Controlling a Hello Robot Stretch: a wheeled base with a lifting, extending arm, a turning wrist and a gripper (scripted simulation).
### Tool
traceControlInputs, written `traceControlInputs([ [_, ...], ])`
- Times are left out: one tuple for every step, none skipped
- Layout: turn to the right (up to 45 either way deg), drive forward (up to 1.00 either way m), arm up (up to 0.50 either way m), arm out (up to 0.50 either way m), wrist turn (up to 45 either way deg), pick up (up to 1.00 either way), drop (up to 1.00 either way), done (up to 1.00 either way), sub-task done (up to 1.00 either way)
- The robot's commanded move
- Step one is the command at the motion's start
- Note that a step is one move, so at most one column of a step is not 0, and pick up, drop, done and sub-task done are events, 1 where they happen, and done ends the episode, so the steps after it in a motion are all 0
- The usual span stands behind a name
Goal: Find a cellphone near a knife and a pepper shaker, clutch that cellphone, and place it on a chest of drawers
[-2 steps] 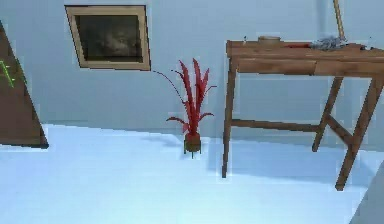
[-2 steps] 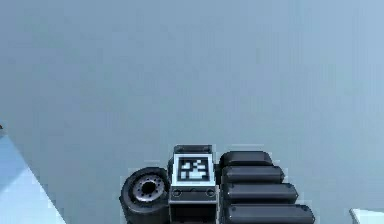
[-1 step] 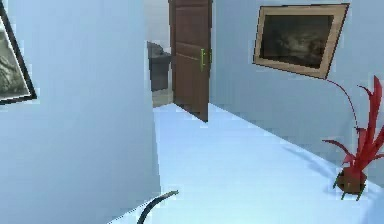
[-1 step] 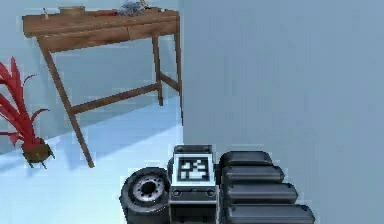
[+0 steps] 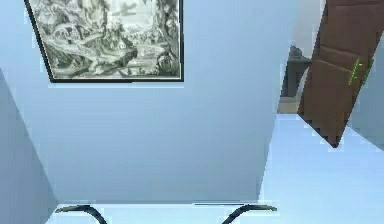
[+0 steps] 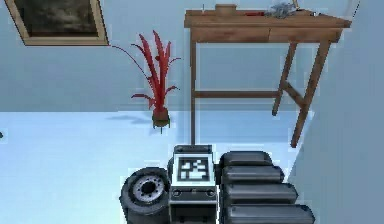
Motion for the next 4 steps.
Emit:
traceControlInputs([
  [45.0,0.00,0.00,0.00,0.0,0.00,0.00,0.00,0.00],
  [45.0,0.00,0.00,0.00,0.0,0.00,0.00,0.00,0.00],
  [45.0,0.00,0.00,0.00,0.0,0.00,0.00,0.00,0.00],
  [42.0,0.00,0.00,0.00,0.0,0.00,0.00,0.00,0.00],
])
